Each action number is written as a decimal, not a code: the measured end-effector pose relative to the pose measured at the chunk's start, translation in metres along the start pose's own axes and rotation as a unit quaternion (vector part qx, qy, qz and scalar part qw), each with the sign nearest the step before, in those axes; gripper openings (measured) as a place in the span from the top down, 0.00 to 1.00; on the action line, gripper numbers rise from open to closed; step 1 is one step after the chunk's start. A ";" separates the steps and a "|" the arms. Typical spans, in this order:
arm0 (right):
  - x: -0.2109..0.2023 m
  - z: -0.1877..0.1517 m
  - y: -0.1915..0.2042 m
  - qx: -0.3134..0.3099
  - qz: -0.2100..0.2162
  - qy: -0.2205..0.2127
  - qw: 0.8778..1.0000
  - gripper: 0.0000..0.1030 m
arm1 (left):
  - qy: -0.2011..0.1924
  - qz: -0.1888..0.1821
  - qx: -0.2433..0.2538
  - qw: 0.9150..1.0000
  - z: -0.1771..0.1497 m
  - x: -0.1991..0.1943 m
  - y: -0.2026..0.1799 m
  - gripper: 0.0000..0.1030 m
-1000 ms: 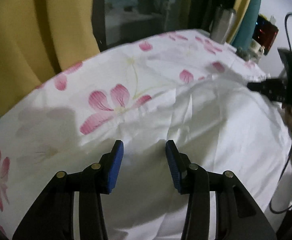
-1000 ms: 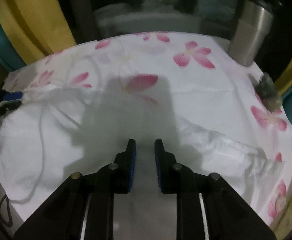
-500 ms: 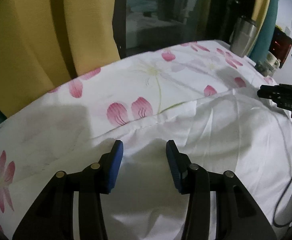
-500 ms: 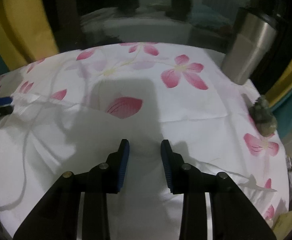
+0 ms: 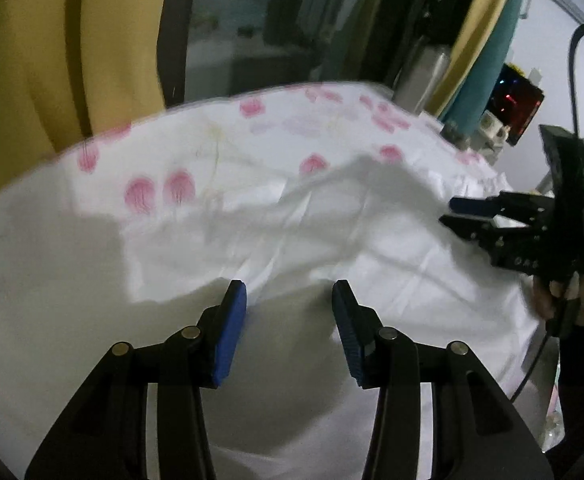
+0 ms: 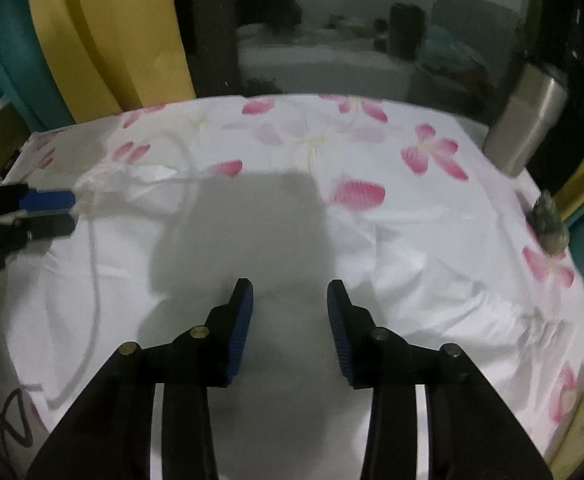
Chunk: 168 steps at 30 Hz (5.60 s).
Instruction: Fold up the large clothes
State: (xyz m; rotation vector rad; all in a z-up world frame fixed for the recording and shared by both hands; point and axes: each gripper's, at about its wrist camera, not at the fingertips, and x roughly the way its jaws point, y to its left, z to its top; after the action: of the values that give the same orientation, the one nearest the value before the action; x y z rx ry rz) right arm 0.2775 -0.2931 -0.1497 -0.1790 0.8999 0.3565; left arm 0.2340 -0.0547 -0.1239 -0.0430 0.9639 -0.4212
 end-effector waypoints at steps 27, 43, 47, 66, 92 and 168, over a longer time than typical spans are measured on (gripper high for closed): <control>-0.060 -0.036 -0.019 0.054 -0.026 -0.048 0.997 0.40 | -0.069 0.054 -0.001 0.996 -0.035 -0.068 -0.020 0.54; -0.105 -0.080 -0.009 0.064 -0.036 -0.067 0.995 0.27 | -0.074 0.050 0.003 0.996 -0.076 -0.098 -0.052 0.54; -0.112 -0.095 -0.008 0.069 -0.035 -0.068 0.995 0.25 | -0.072 0.050 0.002 0.996 -0.086 -0.101 -0.059 0.54; -0.119 -0.180 -0.039 0.137 0.016 -0.037 0.990 0.06 | -0.052 0.047 0.010 0.998 -0.090 -0.073 -0.094 0.54; -0.061 -0.112 -0.060 0.254 0.119 -0.082 0.956 0.79 | -0.029 0.072 0.043 0.996 -0.055 -0.013 -0.103 0.50; -0.024 -0.015 0.362 -0.295 0.300 0.022 0.907 0.20 | -0.112 0.165 -0.161 0.967 -0.146 -0.206 0.155 0.50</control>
State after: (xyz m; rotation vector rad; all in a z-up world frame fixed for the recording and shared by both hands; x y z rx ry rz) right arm 0.1168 0.0319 -0.1409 -0.4700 0.8566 1.2074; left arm 0.0652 0.1849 -0.0803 -0.2173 0.7881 0.0506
